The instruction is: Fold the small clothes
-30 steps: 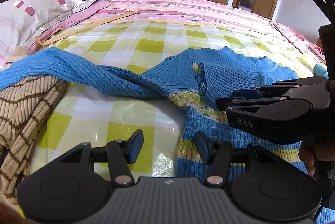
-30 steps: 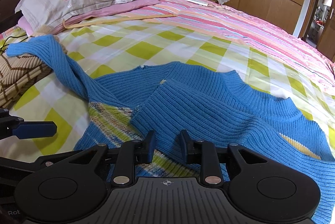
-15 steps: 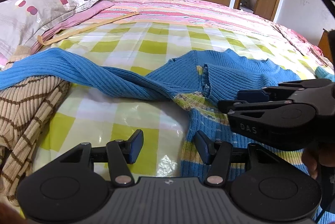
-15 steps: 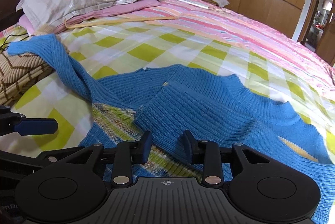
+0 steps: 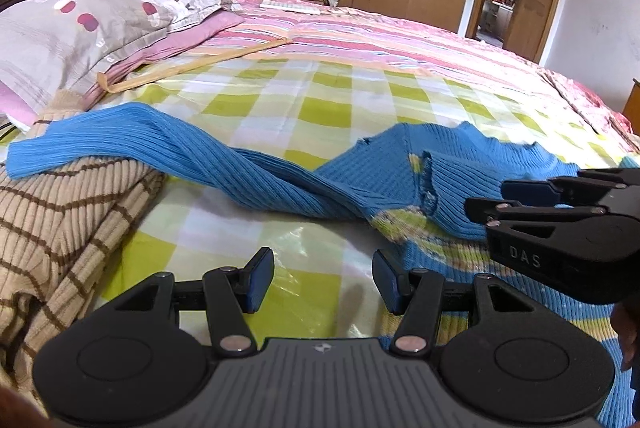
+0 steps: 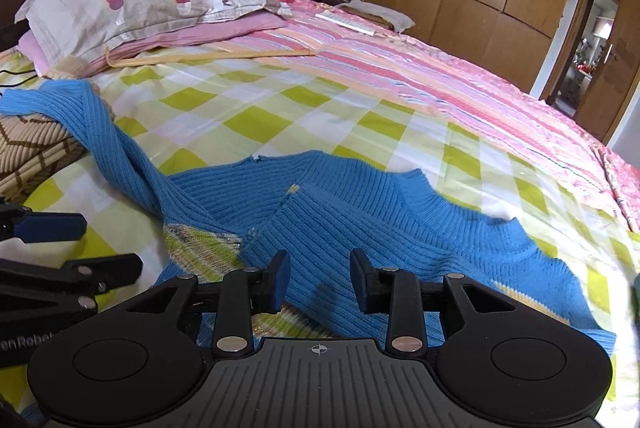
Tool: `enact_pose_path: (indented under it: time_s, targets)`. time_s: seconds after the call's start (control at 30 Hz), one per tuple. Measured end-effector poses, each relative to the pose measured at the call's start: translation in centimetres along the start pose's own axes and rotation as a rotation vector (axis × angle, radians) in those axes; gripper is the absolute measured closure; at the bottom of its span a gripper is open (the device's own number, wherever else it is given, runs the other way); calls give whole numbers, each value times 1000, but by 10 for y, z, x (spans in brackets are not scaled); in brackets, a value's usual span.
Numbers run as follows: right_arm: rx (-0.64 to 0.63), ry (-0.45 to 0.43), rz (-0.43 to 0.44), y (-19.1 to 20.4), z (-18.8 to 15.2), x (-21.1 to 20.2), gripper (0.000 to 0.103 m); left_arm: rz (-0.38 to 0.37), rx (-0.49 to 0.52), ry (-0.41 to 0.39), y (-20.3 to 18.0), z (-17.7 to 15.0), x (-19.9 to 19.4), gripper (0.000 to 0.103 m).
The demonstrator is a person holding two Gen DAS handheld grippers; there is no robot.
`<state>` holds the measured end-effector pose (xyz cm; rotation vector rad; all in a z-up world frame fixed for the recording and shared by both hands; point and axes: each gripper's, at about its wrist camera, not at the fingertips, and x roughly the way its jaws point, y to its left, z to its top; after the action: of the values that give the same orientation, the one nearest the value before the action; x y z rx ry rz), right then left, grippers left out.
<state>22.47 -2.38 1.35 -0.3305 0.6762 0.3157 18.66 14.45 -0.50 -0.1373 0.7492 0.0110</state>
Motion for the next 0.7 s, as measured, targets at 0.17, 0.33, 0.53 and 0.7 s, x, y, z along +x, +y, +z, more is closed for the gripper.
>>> enact_pose_path:
  time_s: [0.17,0.33,0.53,0.7]
  targets:
    - [-10,-1,-18,2,1,0,70,7,-19,-6,6,2,1,43]
    - [-30,-8,-30,5,1,-1,70,11,-21,-12,7,2,3,43]
    - [-59,-19,-37,10,3,-3,70,21,-24,-25,9,3,3,43]
    - [-84,-25,-44,15,5,-3,70,28,-27,-30,12,5,3,43]
